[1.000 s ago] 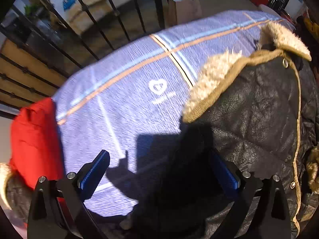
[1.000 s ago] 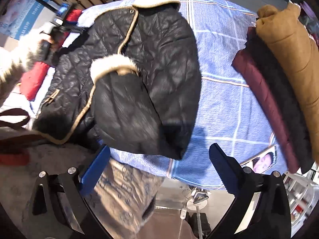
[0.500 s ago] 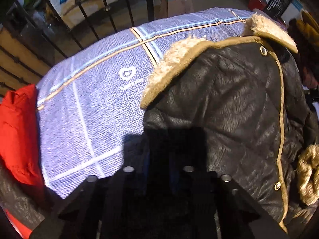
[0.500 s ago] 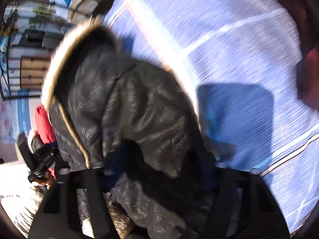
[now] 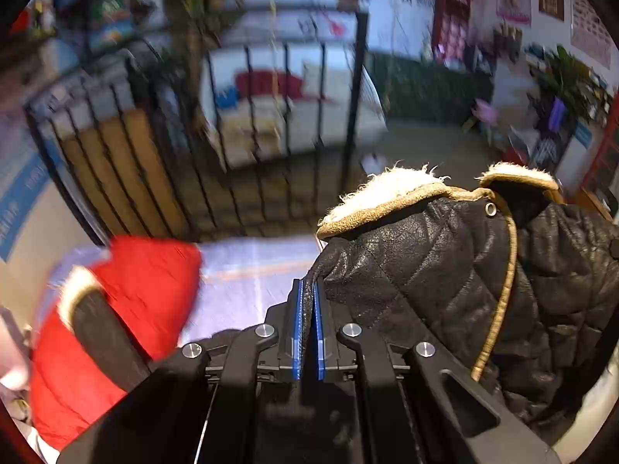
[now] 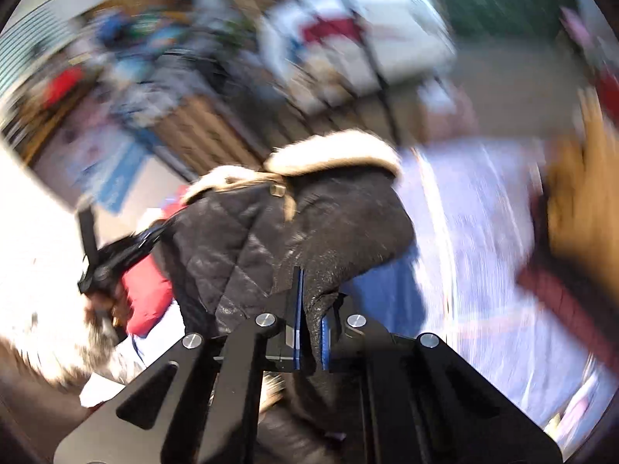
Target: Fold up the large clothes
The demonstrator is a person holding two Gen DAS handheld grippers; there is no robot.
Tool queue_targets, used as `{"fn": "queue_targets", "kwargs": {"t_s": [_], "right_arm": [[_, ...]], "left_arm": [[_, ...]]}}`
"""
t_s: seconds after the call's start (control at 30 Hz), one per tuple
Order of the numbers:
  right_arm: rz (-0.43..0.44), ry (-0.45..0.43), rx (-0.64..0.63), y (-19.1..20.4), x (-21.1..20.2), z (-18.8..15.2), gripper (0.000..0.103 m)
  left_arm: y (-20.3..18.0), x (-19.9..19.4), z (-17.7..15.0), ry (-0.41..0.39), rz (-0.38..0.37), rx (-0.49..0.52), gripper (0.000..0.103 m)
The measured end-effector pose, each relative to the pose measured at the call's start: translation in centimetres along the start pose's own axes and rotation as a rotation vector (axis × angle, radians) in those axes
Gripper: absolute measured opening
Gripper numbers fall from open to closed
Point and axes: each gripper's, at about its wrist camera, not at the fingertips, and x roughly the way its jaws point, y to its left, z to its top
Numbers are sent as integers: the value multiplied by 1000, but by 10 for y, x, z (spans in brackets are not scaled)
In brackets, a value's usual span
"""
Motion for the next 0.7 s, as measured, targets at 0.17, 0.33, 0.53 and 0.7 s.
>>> {"fn": "queue_targets", "kwargs": {"t_s": [0.17, 0.33, 0.53, 0.7], "right_arm": [[-153, -125, 73, -36, 17, 62, 40], [-340, 65, 414, -113, 104, 50, 83], [-389, 291, 407, -103, 122, -62, 83], [-385, 474, 488, -123, 110, -164, 83]], "left_arm": [[-14, 22, 29, -167, 168, 104, 48], [-24, 117, 19, 55, 171, 126, 96], [17, 129, -77, 316, 131, -23, 96], [48, 91, -166, 490, 179, -106, 96]]}}
